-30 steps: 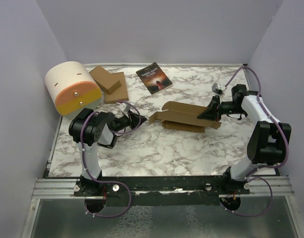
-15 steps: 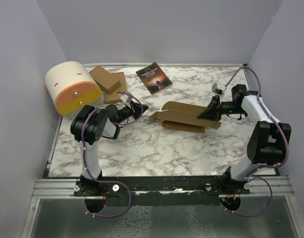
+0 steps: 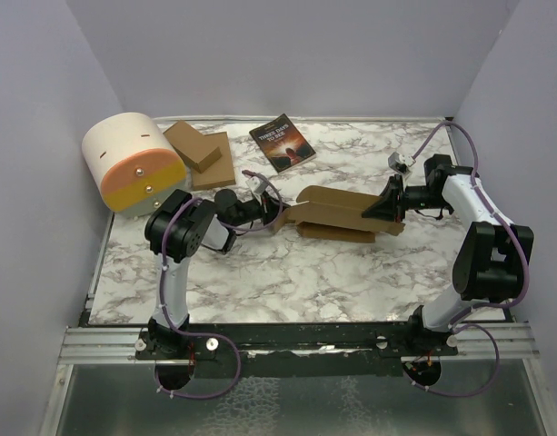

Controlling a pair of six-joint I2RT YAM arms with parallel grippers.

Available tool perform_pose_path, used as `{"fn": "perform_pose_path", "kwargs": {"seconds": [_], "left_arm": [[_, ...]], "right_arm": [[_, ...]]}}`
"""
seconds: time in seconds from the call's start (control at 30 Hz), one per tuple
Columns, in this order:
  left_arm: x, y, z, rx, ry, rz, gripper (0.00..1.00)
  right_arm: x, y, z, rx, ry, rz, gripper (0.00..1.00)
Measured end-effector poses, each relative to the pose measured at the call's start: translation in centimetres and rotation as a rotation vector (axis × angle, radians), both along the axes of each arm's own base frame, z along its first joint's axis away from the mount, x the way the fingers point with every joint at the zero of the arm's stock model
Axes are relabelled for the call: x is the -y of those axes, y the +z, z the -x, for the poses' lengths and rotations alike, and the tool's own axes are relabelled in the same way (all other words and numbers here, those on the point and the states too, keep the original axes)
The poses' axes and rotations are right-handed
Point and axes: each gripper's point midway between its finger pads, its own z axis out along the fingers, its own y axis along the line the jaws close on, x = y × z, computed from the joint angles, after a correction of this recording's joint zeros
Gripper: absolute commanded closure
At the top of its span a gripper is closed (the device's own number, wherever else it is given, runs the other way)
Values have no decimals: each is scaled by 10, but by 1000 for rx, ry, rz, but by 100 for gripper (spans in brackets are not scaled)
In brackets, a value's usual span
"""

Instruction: Fold the paper box

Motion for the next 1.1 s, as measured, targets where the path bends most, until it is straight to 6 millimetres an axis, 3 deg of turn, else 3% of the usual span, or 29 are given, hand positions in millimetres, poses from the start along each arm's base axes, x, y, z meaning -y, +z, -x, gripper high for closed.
{"fn": "perform_pose_path", "kwargs": {"seconds": [0.2, 0.57, 1.1], "left_arm": [[-7, -13, 25, -61, -18, -21, 89], [14, -7, 46, -63, -72, -19, 89], [16, -13, 55, -55, -51, -35, 68]], "right_arm": [[0, 0, 0, -1, 0, 0, 99], [0, -2, 0, -17, -7, -1, 99], [0, -2, 0, -17, -8, -1, 99]]}}
